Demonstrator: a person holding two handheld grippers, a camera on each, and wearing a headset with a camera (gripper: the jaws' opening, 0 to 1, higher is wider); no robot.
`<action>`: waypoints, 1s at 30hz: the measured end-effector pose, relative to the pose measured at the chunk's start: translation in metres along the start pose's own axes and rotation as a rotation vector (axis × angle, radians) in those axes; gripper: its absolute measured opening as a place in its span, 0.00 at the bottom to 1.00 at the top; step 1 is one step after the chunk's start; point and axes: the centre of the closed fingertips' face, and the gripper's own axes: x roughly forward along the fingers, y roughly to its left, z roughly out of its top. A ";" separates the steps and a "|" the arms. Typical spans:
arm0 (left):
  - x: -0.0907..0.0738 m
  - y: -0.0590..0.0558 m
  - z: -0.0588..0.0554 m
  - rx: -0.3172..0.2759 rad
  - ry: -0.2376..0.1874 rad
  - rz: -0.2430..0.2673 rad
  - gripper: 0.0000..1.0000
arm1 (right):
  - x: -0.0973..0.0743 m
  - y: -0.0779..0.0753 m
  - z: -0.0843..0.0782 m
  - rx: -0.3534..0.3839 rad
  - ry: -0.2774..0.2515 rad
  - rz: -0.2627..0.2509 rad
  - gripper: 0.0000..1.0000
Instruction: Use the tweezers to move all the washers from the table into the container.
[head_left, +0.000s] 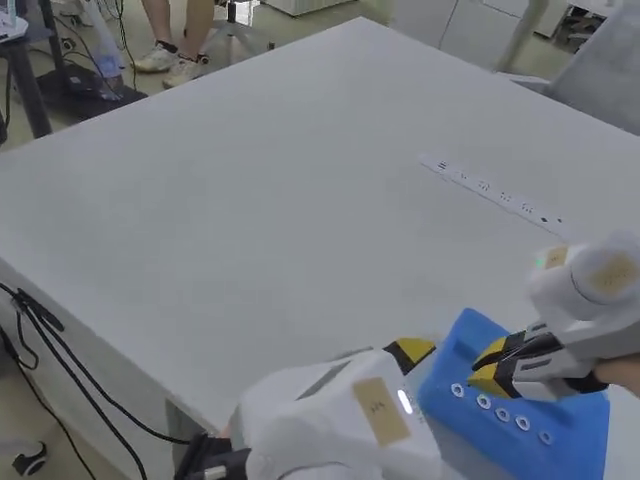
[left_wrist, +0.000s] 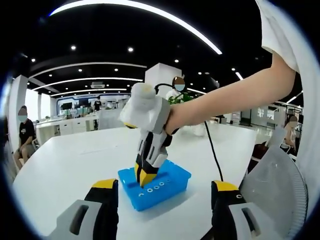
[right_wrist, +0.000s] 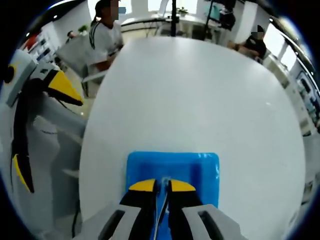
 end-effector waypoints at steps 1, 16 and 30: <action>0.000 -0.001 0.000 -0.001 0.001 -0.003 0.76 | -0.005 0.001 0.000 -0.003 -0.008 -0.008 0.06; -0.001 -0.013 0.000 -0.063 0.021 -0.093 0.61 | -0.058 0.061 -0.039 -0.084 0.036 -0.075 0.05; -0.005 -0.038 0.000 -0.066 0.142 -0.259 0.08 | -0.069 0.117 -0.071 -0.171 0.079 0.013 0.06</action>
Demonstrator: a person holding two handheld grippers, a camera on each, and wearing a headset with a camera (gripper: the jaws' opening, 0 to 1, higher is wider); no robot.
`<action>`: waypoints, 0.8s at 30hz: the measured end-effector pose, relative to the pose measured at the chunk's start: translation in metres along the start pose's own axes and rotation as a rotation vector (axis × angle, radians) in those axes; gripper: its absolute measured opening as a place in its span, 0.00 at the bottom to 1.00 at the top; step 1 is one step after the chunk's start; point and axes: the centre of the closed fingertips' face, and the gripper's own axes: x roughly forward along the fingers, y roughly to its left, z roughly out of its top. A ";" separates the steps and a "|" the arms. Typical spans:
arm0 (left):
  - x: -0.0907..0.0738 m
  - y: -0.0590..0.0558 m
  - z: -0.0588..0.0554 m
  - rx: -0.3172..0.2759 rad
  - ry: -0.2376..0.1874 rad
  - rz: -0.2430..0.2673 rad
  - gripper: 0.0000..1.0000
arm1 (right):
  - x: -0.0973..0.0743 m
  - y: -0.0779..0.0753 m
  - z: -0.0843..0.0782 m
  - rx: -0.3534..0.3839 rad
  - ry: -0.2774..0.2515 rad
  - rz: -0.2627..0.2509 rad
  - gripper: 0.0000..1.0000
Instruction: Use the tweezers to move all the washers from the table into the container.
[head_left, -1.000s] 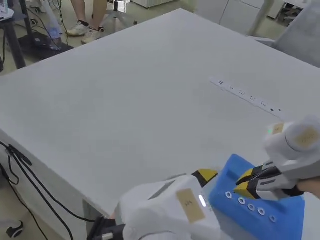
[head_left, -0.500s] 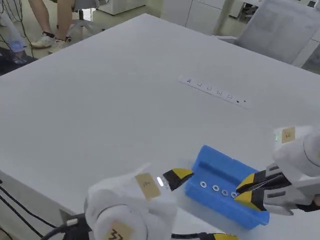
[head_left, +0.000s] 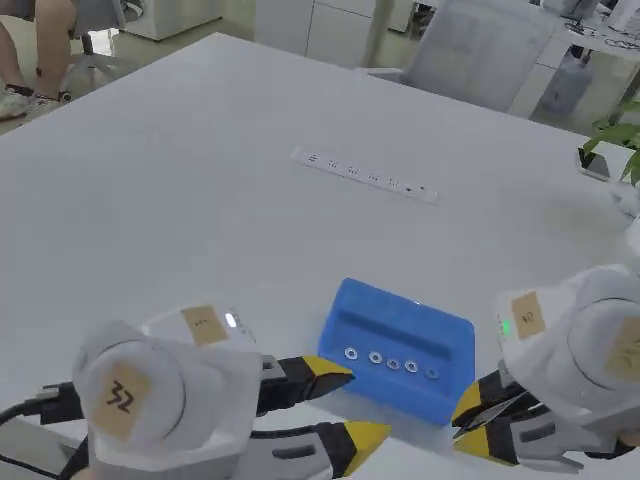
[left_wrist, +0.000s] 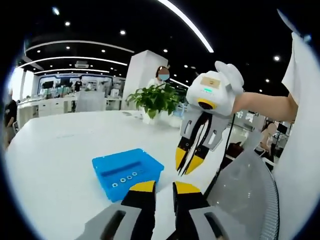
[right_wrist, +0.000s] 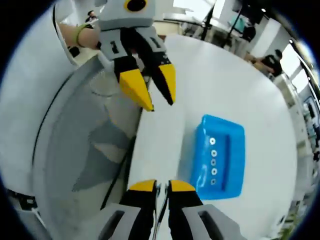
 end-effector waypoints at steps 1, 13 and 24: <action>0.002 -0.003 0.001 0.016 0.011 -0.008 0.02 | 0.000 0.002 0.000 0.001 -0.007 0.001 0.06; 0.050 -0.055 0.051 0.085 -0.041 -0.257 0.00 | -0.005 0.022 -0.002 0.120 -0.131 0.080 0.05; 0.079 -0.079 0.057 0.174 0.012 -0.369 0.04 | -0.005 0.023 -0.011 0.126 -0.114 0.107 0.05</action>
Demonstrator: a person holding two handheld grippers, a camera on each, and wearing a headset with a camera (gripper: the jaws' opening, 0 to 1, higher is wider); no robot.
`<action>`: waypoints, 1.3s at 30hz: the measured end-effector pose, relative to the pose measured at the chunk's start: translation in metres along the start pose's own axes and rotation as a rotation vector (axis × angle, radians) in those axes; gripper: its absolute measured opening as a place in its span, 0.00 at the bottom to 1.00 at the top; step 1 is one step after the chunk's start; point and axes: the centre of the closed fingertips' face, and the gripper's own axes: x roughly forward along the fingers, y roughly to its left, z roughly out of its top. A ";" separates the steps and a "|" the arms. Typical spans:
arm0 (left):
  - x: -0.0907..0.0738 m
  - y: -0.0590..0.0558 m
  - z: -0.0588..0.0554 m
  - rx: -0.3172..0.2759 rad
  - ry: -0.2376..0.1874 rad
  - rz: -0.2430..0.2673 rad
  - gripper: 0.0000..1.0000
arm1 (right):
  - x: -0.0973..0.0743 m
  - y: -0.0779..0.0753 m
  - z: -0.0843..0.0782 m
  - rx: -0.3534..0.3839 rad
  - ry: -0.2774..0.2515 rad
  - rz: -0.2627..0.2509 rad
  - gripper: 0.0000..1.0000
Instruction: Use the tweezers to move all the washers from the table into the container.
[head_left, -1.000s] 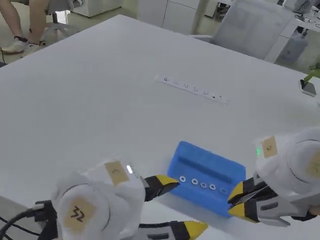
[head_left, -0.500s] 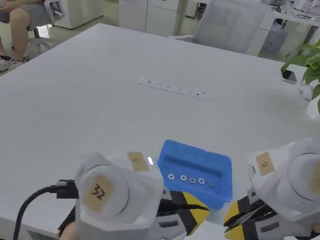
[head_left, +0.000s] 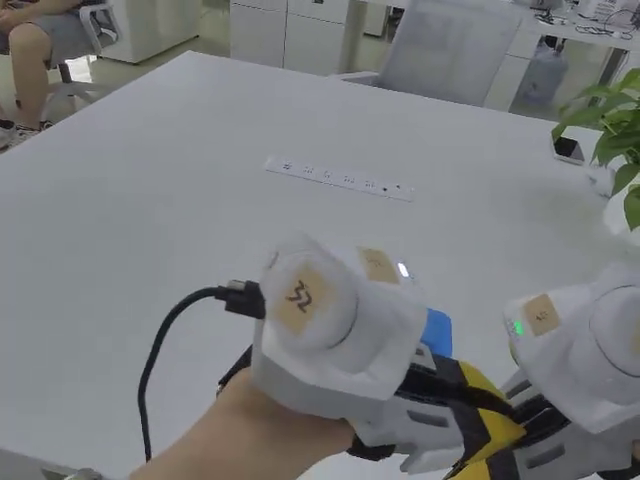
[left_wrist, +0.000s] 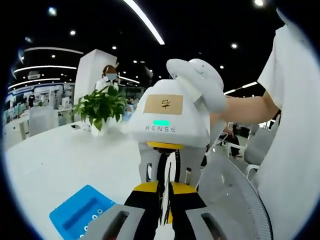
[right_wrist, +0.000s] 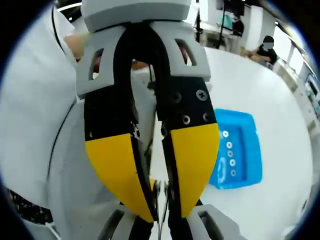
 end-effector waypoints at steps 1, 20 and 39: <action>0.001 0.001 -0.003 0.005 0.014 0.007 0.05 | 0.000 0.000 0.000 -0.001 -0.004 0.002 0.05; 0.009 -0.002 0.004 0.014 0.019 -0.051 0.00 | 0.001 0.000 -0.006 -0.006 -0.006 0.020 0.05; -0.044 0.024 -0.027 -0.095 0.058 0.006 0.00 | 0.007 -0.006 -0.025 0.048 -0.036 -0.037 0.04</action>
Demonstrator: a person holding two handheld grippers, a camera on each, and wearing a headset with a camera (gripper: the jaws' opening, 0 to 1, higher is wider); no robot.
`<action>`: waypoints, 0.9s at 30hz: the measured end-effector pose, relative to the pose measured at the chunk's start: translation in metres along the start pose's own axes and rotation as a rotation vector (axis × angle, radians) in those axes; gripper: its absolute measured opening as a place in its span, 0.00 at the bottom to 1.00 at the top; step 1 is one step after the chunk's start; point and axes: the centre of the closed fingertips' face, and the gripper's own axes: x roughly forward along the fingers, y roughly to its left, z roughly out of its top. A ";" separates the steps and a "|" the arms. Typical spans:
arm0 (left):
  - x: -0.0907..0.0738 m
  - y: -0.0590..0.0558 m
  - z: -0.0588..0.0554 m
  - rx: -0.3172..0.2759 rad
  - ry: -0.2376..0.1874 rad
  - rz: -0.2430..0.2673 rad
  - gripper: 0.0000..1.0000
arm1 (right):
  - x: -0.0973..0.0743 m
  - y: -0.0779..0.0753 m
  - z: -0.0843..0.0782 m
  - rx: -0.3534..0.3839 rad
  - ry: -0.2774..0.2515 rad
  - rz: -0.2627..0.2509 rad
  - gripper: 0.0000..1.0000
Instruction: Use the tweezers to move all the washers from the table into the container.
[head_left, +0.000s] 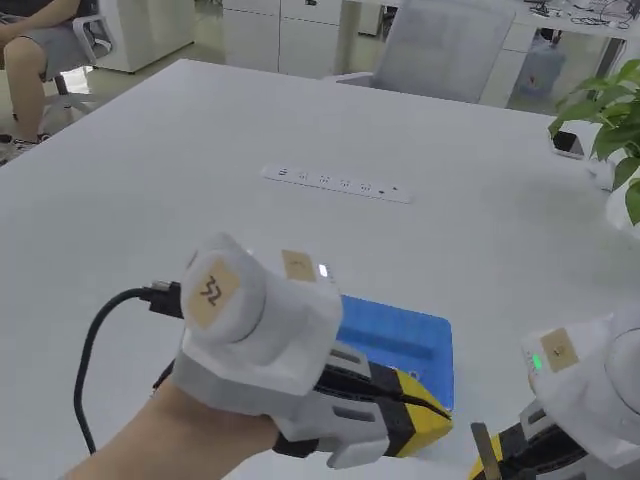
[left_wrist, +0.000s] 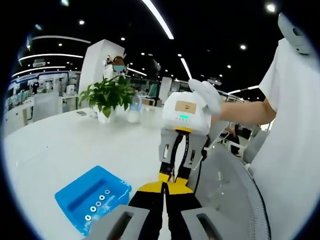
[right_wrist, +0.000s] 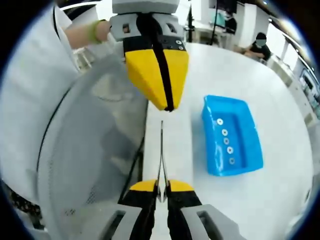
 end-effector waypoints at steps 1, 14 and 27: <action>-0.002 0.000 -0.001 0.007 0.003 -0.007 0.00 | 0.001 0.000 0.000 0.003 -0.001 -0.001 0.04; 0.016 -0.011 -0.006 0.094 0.078 -0.049 0.08 | 0.015 -0.002 0.002 -0.016 0.024 -0.014 0.04; 0.010 -0.004 -0.026 0.127 0.157 -0.027 0.00 | 0.026 -0.008 0.008 -0.019 0.016 -0.050 0.05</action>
